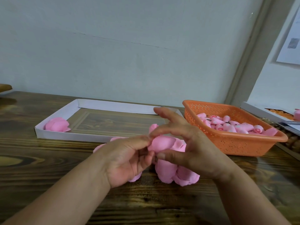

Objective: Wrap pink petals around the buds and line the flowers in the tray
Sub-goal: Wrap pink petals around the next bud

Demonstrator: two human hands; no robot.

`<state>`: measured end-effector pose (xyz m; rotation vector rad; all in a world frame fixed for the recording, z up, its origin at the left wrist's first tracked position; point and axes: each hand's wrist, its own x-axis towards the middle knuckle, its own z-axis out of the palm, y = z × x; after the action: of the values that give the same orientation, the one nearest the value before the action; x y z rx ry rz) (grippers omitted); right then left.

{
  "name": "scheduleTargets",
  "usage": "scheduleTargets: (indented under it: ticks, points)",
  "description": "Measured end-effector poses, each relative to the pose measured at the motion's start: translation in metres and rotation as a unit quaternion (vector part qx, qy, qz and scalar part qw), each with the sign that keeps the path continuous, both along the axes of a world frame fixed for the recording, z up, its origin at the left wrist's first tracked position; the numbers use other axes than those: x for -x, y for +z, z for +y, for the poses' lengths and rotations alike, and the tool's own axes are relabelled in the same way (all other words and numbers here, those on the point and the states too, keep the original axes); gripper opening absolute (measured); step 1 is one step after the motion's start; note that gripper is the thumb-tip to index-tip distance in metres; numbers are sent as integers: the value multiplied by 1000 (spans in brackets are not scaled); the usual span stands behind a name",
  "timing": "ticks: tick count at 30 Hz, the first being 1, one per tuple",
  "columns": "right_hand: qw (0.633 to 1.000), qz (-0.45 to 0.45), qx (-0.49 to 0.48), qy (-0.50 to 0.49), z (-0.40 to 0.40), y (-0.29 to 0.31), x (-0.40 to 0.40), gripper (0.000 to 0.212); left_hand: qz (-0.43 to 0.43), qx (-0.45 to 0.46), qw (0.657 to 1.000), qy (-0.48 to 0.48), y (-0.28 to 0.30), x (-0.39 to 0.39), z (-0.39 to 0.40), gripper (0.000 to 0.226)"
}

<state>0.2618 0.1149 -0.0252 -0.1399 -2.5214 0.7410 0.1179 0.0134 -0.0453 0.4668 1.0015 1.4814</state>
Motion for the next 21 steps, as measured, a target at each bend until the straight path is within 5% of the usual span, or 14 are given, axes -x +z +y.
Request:
scheduleTargets:
  ticks: [6, 21]
  points:
    - [997, 55, 48, -9, 2, -2, 2, 6, 27, 4, 999, -29, -1, -4, -2, 13]
    - [992, 92, 64, -65, -1, -8, 9, 8, 41, -43, 997, -42, 1, -6, -3, 35]
